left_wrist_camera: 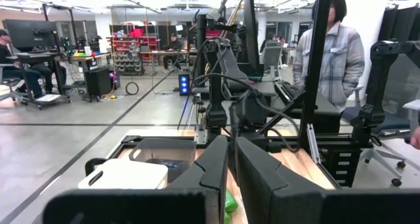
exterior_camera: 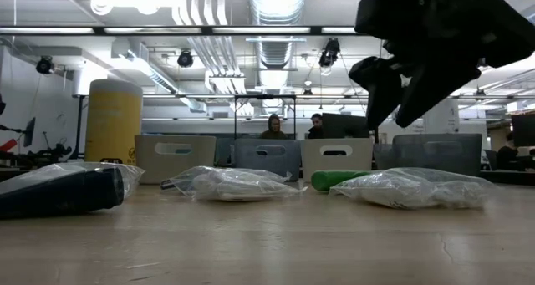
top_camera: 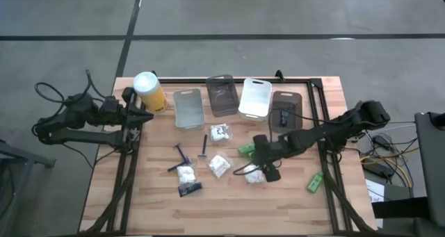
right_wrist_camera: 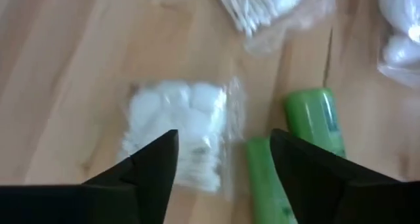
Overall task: Pick & Place Travel size toiletries
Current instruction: Put the white cotton pack into the white bin
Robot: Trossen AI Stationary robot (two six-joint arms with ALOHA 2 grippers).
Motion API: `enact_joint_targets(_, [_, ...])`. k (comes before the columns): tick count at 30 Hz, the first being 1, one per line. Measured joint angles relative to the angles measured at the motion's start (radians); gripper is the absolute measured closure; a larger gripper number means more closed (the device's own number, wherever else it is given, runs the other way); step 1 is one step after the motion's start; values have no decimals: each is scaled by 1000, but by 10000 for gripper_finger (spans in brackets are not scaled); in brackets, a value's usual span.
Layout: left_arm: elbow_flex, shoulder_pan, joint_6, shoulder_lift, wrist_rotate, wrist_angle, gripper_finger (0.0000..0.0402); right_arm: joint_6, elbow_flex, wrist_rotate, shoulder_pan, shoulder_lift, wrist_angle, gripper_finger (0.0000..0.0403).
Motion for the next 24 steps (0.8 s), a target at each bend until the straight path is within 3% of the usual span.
enact_joint_targets(10, [0, 0, 0, 0, 0, 0, 367, 76, -60, 0, 52, 41, 92, 93])
enact_joint_targets(24, [0, 0, 0, 0, 0, 0, 367, 58, 36, -6, 54, 280, 129, 74])
